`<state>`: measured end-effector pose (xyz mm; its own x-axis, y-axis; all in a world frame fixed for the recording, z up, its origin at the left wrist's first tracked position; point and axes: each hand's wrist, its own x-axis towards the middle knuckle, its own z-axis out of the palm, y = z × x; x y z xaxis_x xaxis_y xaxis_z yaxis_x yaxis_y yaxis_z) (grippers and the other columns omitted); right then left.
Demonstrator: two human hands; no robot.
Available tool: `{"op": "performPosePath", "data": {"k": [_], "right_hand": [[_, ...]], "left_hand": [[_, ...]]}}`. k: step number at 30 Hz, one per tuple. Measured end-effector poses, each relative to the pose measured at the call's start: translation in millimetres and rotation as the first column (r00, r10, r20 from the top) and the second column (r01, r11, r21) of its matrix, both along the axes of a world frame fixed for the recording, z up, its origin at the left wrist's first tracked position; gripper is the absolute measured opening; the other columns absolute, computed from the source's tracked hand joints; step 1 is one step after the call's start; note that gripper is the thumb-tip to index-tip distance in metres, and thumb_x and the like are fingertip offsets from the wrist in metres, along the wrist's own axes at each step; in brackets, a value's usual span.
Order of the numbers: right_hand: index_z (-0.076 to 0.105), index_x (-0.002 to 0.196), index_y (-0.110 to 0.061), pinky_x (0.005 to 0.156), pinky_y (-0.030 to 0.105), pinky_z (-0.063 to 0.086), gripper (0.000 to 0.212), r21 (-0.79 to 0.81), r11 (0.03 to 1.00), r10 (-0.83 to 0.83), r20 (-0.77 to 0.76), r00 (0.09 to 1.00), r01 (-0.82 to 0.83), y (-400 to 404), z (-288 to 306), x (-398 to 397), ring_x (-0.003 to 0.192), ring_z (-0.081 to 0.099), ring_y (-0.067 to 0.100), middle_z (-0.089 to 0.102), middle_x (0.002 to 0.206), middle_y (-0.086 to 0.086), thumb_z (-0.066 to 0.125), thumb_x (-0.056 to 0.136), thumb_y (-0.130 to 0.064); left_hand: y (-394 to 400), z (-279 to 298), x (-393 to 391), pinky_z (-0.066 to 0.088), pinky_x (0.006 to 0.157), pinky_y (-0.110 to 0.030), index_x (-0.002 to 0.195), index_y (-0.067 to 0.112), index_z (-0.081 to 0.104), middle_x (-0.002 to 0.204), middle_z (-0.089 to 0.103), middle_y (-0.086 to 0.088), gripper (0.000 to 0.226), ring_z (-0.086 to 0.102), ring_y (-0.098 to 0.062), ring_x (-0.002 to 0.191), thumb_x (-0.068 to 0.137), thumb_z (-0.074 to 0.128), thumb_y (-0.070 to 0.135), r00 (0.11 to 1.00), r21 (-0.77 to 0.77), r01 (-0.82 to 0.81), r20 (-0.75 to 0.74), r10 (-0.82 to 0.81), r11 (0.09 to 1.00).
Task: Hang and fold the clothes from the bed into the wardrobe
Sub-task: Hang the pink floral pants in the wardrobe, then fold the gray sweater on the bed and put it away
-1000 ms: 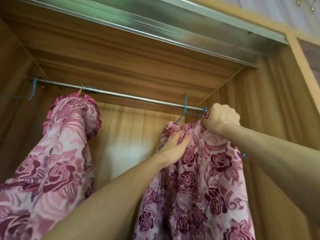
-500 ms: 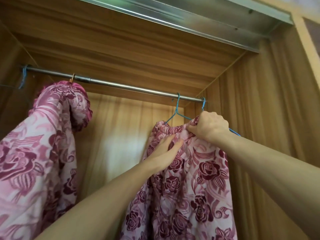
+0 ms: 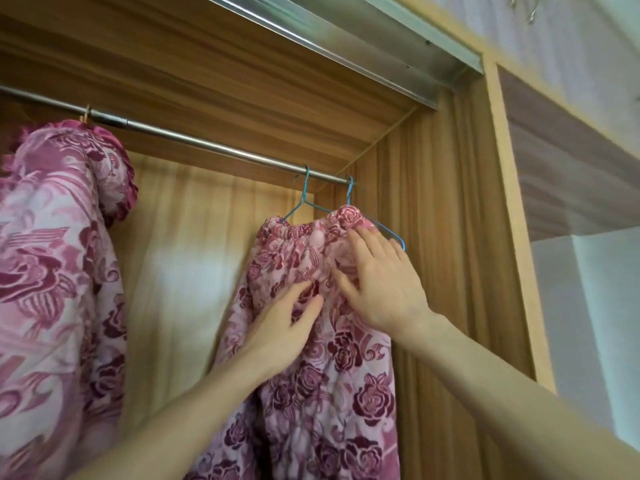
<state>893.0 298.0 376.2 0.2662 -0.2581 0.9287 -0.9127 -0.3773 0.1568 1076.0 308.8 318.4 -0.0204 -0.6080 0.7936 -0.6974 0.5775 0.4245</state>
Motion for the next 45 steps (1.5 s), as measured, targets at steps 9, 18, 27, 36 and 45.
{"op": "performPosePath", "data": {"k": [9, 18, 27, 36, 45], "right_hand": [[0.036, 0.16, -0.012, 0.128, 0.04, 0.021, 0.078, 0.077, 0.993, -0.088, -0.005, 0.996, 0.088, 95.5, -159.6, -36.0, 0.156, 0.028, 0.018, 0.04, 0.164, 0.003, 0.037, 0.104, -0.066], [0.044, 0.156, -0.009, 0.127, 0.045, 0.025, 0.072, 0.232, 0.963, -0.171, 0.142, 0.975, 0.135, 182.9, -294.4, -71.7, 0.156, 0.029, 0.02, 0.042, 0.162, 0.005, 0.046, 0.103, -0.059], [0.045, 0.155, -0.017, 0.126, 0.047, 0.025, 0.073, 0.434, 0.831, -0.483, 0.254, 0.838, 0.348, 260.5, -389.8, -155.5, 0.155, 0.032, 0.019, 0.041, 0.163, -0.001, 0.04, 0.101, -0.066], [0.043, 0.157, -0.016, 0.126, 0.043, 0.026, 0.069, 0.534, 0.667, -0.69, 0.182, 0.7, 0.519, 302.8, -417.5, -248.8, 0.155, 0.03, 0.016, 0.043, 0.162, 0.001, 0.044, 0.102, -0.059], [0.044, 0.156, -0.016, 0.126, 0.047, 0.028, 0.068, 0.548, 0.541, -0.817, 0.164, 0.552, 0.638, 302.5, -412.4, -368.2, 0.155, 0.029, 0.014, 0.045, 0.16, -0.001, 0.052, 0.102, -0.056]], "left_hand": [[43.9, -133.0, -11.1, 0.031, 0.117, -0.029, 0.157, 0.032, 0.042, 0.157, 0.048, 0.012, 0.066, 0.043, -0.01, 0.144, 0.101, 0.031, 0.065, 0.983, -0.183, -0.119, 0.117, 0.142, 0.976], [120.4, -240.2, -63.1, 0.026, 0.127, -0.038, 0.159, 0.02, 0.042, 0.164, 0.04, 0.006, 0.059, 0.031, -0.013, 0.155, 0.108, 0.039, 0.051, 0.966, -0.111, 0.09, 0.251, -0.06, 0.99], [147.9, -307.8, -155.7, 0.032, 0.124, -0.041, 0.154, 0.014, 0.05, 0.159, 0.048, -0.001, 0.058, 0.037, -0.019, 0.153, 0.107, 0.045, 0.047, 0.902, -0.021, 0.345, 0.283, -0.325, 0.939], [142.1, -359.9, -277.1, 0.044, 0.117, -0.051, 0.151, 0.012, 0.054, 0.156, 0.052, -0.002, 0.055, 0.043, -0.02, 0.149, 0.106, 0.05, 0.044, 0.785, 0.055, 0.555, 0.294, -0.545, 0.83], [115.0, -360.9, -428.7, 0.041, 0.119, -0.048, 0.149, 0.01, 0.054, 0.153, 0.054, -0.005, 0.056, 0.044, -0.024, 0.148, 0.105, 0.05, 0.044, 0.641, 0.077, 0.706, 0.355, -0.681, 0.704]]}}
